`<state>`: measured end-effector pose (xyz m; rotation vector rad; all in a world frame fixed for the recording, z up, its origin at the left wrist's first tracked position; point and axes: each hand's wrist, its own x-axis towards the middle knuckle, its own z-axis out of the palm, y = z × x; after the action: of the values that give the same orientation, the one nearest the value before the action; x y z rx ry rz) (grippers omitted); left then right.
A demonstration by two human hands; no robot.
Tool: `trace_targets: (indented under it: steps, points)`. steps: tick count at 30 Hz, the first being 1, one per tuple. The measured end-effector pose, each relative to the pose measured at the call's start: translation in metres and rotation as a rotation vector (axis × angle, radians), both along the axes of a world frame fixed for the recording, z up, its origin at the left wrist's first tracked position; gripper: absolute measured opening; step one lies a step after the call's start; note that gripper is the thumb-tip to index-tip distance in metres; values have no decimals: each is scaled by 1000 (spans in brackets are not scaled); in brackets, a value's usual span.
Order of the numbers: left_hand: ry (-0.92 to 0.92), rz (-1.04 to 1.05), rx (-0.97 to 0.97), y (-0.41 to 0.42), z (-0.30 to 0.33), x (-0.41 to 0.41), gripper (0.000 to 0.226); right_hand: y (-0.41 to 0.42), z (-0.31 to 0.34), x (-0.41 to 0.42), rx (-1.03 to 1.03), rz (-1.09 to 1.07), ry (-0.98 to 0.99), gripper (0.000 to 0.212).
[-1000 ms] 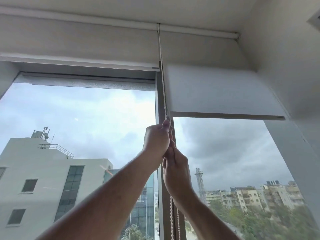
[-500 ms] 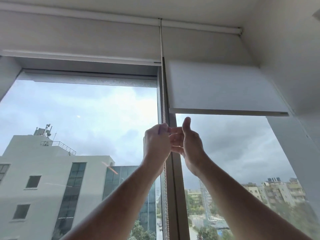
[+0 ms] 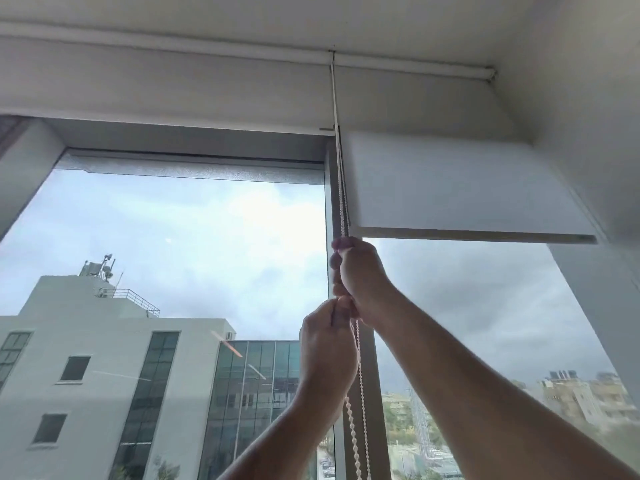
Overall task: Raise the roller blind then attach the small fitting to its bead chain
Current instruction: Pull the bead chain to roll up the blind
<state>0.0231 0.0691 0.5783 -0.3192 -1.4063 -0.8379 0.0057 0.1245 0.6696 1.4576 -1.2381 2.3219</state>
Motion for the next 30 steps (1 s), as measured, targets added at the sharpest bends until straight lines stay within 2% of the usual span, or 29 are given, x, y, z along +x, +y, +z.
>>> trace_targets:
  steps: [3,7,12,15,18,23,30]
  points:
    - [2,42,-13,-8,-13,-5,50,-13,-13,-8,-5,-107,83,36]
    - [-27,31,-19,-16,-42,-16,46,-22,-41,-25,-29,-150,110,35]
    - [-64,9,-55,-20,-56,-26,44,-20,-56,-39,-34,-3,53,32]
    - [-126,-45,-18,-25,-66,-32,43,-22,-69,-46,11,19,90,29]
    - [-219,-87,47,-33,-86,-40,37,-25,-93,-58,55,-125,149,26]
    - [-320,-69,22,-42,-127,-45,32,-28,-138,-80,146,-349,231,22]
    - [-428,-146,101,-52,-182,-54,26,-30,-205,-103,201,-288,167,16]
